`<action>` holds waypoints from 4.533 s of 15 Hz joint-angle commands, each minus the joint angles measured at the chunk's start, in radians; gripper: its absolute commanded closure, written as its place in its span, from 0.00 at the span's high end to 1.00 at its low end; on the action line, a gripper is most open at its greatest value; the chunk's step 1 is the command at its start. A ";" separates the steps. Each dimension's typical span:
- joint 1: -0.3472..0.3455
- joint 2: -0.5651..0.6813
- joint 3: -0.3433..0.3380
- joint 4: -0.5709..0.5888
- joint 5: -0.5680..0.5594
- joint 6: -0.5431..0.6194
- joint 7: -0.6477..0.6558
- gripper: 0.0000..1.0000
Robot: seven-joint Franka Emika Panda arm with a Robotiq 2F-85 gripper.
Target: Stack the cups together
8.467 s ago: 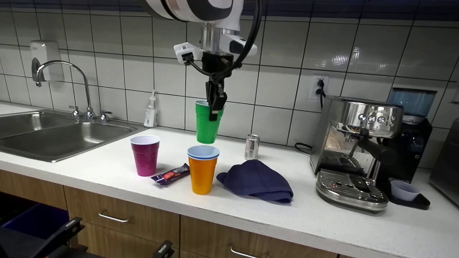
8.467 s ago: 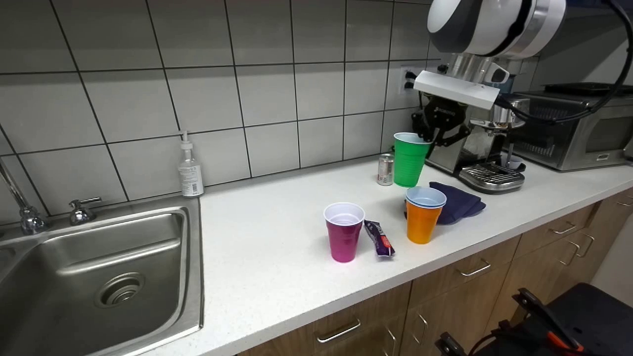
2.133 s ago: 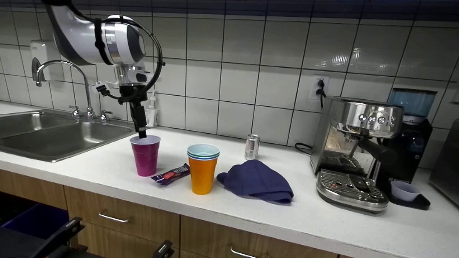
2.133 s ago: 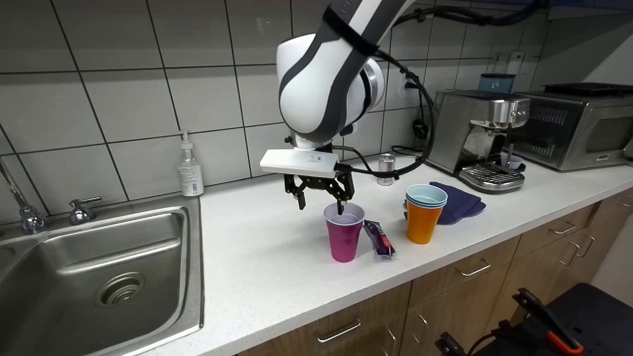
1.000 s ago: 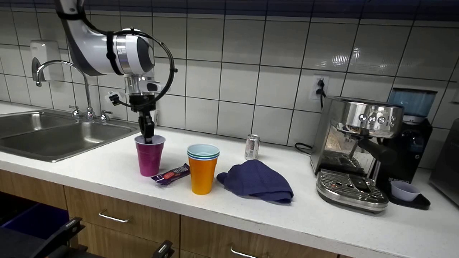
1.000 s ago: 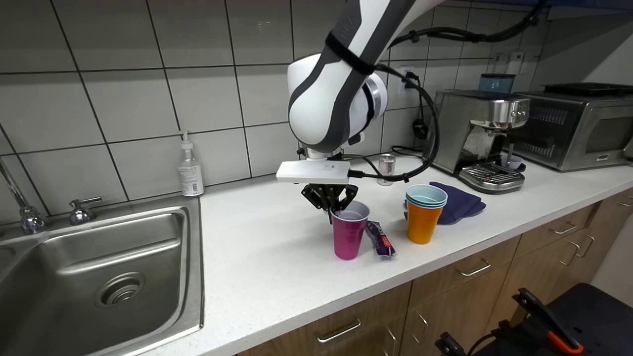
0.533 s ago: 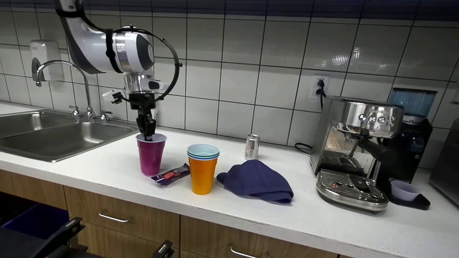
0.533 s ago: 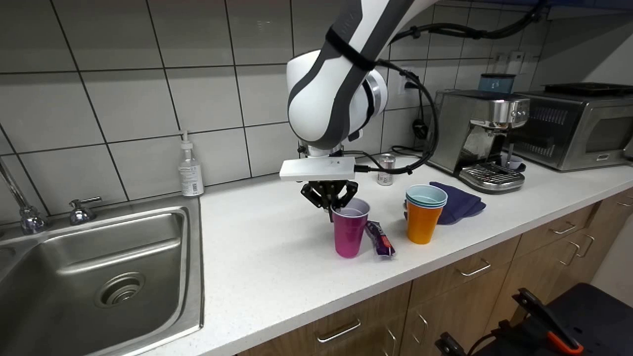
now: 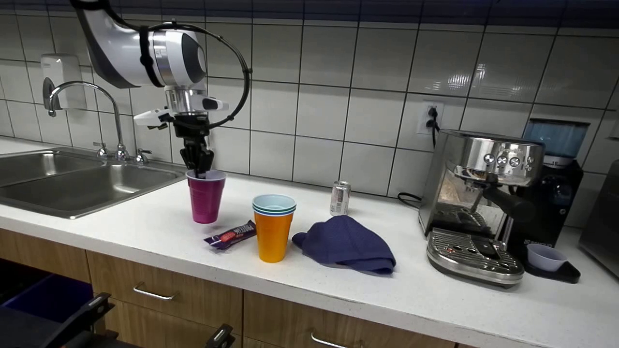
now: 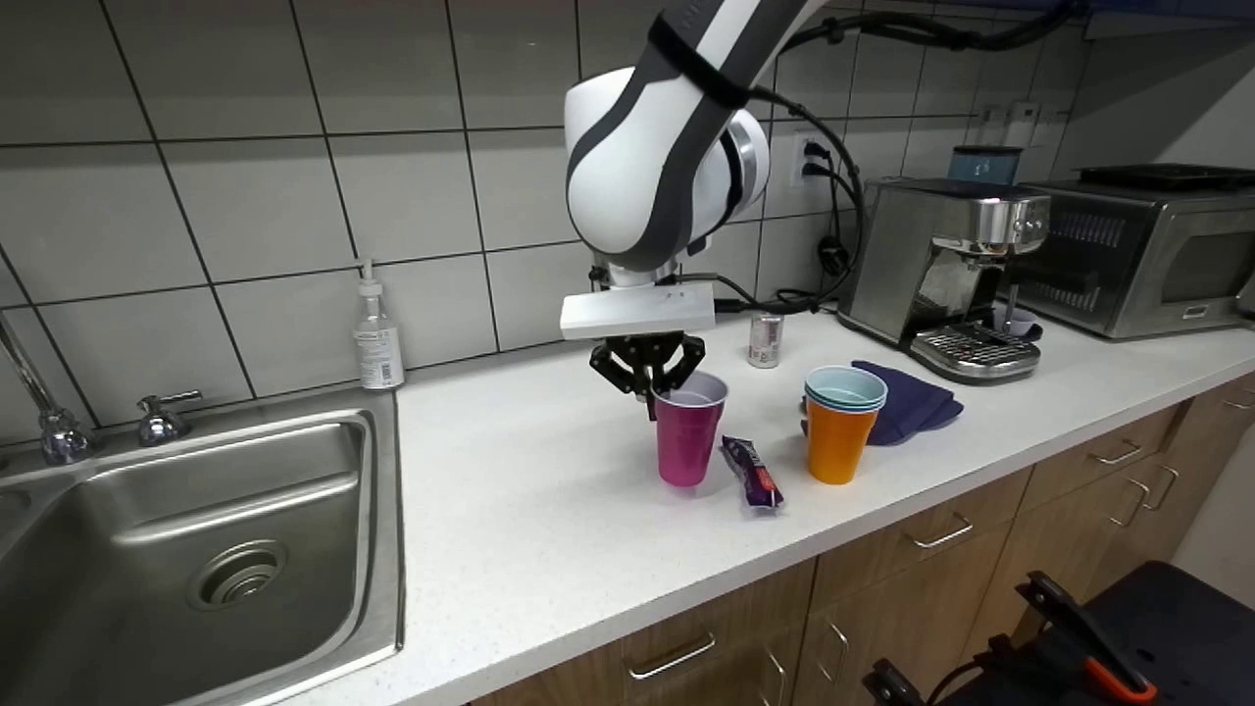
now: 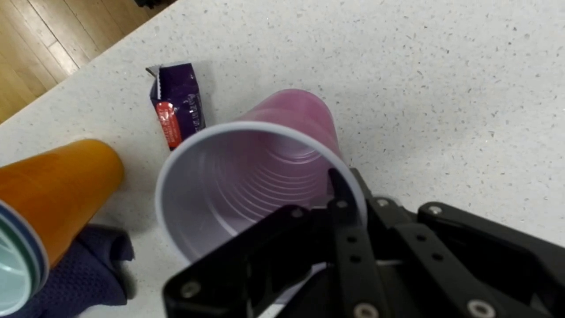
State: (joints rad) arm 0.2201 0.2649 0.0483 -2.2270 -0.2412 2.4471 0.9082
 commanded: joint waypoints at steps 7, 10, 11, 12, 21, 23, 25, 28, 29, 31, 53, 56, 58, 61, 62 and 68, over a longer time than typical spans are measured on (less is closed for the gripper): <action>-0.023 -0.136 0.013 -0.035 0.040 -0.066 -0.205 0.01; -0.038 -0.170 0.015 -0.042 0.077 -0.087 -0.289 0.01; -0.044 -0.181 0.015 -0.043 0.096 -0.098 -0.322 0.01; -0.050 -0.194 0.014 -0.045 0.114 -0.111 -0.352 0.01; -0.100 -0.303 0.009 -0.042 0.157 -0.228 -0.540 0.01; -0.109 -0.327 0.008 -0.045 0.158 -0.248 -0.577 0.01; -0.117 -0.349 0.007 -0.051 0.157 -0.258 -0.611 0.01; -0.133 -0.383 0.000 -0.067 0.159 -0.259 -0.668 0.01; -0.139 -0.393 -0.004 -0.074 0.159 -0.257 -0.687 0.01; -0.154 -0.414 -0.017 -0.088 0.164 -0.254 -0.730 0.01; -0.265 -0.459 -0.072 -0.237 -0.055 -0.155 -0.824 0.01; -0.268 -0.458 -0.072 -0.267 -0.068 -0.105 -0.818 0.01; -0.269 -0.457 -0.071 -0.282 -0.070 -0.077 -0.815 0.01; -0.273 -0.456 -0.070 -0.298 -0.075 -0.040 -0.809 0.01; -0.274 -0.457 -0.070 -0.302 -0.077 -0.032 -0.807 0.01; -0.279 -0.463 -0.067 -0.316 -0.096 -0.023 -0.789 0.42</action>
State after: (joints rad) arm -0.0415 -0.1590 -0.0265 -2.5126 -0.3017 2.4062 0.0924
